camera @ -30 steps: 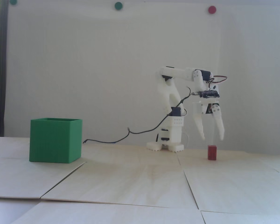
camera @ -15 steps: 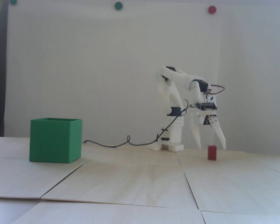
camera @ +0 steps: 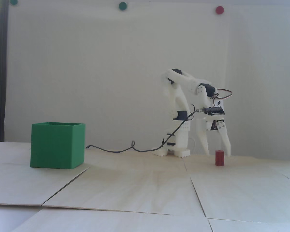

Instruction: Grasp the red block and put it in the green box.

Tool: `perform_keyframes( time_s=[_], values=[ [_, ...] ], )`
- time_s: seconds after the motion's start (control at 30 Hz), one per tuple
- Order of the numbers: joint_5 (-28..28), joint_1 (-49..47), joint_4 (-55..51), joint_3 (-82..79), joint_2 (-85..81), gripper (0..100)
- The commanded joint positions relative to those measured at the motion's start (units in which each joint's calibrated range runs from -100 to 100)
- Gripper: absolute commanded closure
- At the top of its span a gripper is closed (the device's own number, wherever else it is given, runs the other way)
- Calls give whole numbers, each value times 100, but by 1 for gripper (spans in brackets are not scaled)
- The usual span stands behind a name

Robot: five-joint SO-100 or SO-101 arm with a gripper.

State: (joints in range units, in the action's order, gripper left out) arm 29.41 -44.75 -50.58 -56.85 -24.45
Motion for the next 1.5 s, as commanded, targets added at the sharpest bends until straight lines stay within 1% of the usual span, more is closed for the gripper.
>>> perform_keyframes(
  time_s=[0.0, 0.27, 0.37, 0.43, 0.47, 0.5, 0.53, 0.63, 0.73, 0.8, 1.0, 1.13, 1.3, 1.47],
  values=[
    [31, 40, 67, 33, 9, 97],
    [-10, 88, -35, -56, -46, 98],
    [-10, 377, -802, 192, -70, 98],
    [-10, 731, -1603, 982, -22, 98],
    [10, 1101, -2159, 1630, 9, 98],
    [10, 1302, -2404, 1967, 9, 98],
    [31, 1688, -2859, 2686, 9, 98],
    [94, 2452, -3736, 4212, 25, 98],
    [521, 3256, -4427, 5525, 96, 98],
    [781, 3884, -4621, 6200, 278, 98],
    [1416, 5814, -4470, 7948, 1415, 98],
    [1603, 6811, -3736, 9163, 2473, 98],
    [1619, 7398, -2716, 10494, 3681, 98],
    [1614, 7703, -2092, 11834, 4786, 98]
  ],
)
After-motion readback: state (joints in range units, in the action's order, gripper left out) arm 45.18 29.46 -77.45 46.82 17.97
